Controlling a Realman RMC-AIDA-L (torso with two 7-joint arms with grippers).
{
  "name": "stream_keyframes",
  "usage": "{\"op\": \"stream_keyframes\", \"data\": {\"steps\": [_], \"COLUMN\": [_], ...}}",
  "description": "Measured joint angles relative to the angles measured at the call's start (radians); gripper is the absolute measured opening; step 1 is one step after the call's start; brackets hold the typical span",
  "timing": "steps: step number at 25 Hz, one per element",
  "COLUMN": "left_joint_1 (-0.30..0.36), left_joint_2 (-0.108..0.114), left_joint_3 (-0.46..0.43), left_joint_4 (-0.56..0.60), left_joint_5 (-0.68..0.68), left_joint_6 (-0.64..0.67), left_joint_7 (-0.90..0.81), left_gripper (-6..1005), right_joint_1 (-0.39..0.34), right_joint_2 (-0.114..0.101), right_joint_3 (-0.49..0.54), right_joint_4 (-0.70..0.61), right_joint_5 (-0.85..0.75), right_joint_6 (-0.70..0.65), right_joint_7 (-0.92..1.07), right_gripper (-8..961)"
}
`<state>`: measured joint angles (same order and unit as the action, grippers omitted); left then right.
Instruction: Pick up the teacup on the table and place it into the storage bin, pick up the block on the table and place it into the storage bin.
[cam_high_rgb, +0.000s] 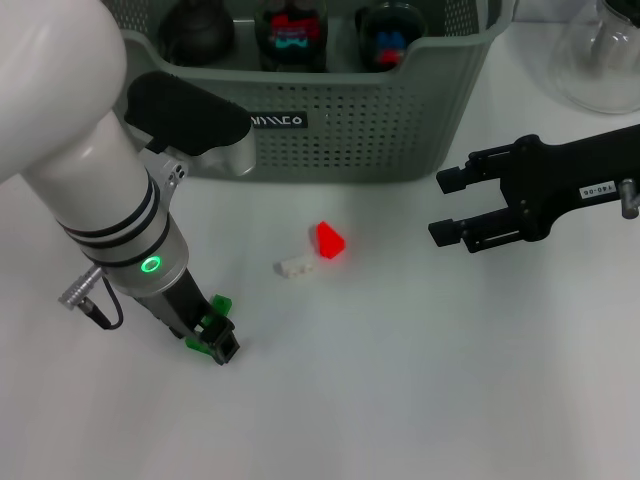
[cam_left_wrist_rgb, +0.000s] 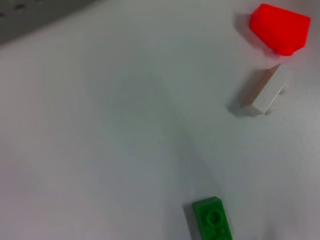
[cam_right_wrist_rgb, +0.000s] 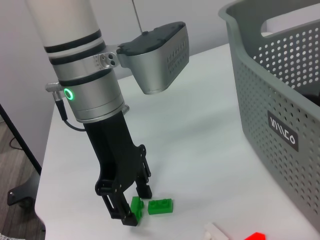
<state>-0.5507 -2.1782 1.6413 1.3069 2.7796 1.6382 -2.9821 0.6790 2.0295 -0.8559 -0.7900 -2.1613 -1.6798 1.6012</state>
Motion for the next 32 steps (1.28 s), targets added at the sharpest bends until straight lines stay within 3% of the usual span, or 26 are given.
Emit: {"op": "stream_keyframes", "data": {"steps": [9, 14, 19, 22, 25, 28, 32], "left_joint_1": [-0.001, 0.019, 0.099, 0.158, 0.2, 0.217, 0.19], "left_joint_2": [0.0, 0.0, 0.0, 0.0, 0.0, 0.003, 0.006], "left_joint_3": [0.001, -0.006, -0.079, -0.161, -0.255, -0.38, -0.568], "left_joint_4": [0.003, 0.06, 0.211, 0.359, 0.493, 0.581, 0.562], "left_joint_5": [0.0, 0.04, 0.076, 0.065, -0.022, -0.222, -0.557], "left_joint_6": [0.013, 0.055, 0.121, 0.144, 0.146, 0.115, 0.014], "left_joint_7": [0.0, 0.0, 0.006, 0.035, 0.088, 0.167, 0.319], "left_gripper": [471, 412, 413, 413, 413, 413, 412], "right_joint_1": [-0.001, -0.004, -0.006, -0.007, -0.006, -0.005, -0.005], "right_joint_2": [0.0, 0.0, -0.004, -0.007, -0.009, -0.009, -0.007], "right_joint_3": [0.0, 0.0, 0.008, 0.016, 0.025, 0.052, 0.081], "right_joint_4": [0.0, 0.0, -0.002, -0.002, -0.002, -0.002, -0.001], "right_joint_5": [0.0, 0.0, 0.001, 0.001, 0.002, 0.003, 0.003], "right_joint_6": [0.0, -0.003, -0.003, -0.004, -0.008, -0.025, -0.031], "right_joint_7": [0.0, 0.0, 0.0, 0.0, 0.006, 0.008, 0.008], "right_gripper": [780, 780, 780, 780, 780, 780, 780]}}
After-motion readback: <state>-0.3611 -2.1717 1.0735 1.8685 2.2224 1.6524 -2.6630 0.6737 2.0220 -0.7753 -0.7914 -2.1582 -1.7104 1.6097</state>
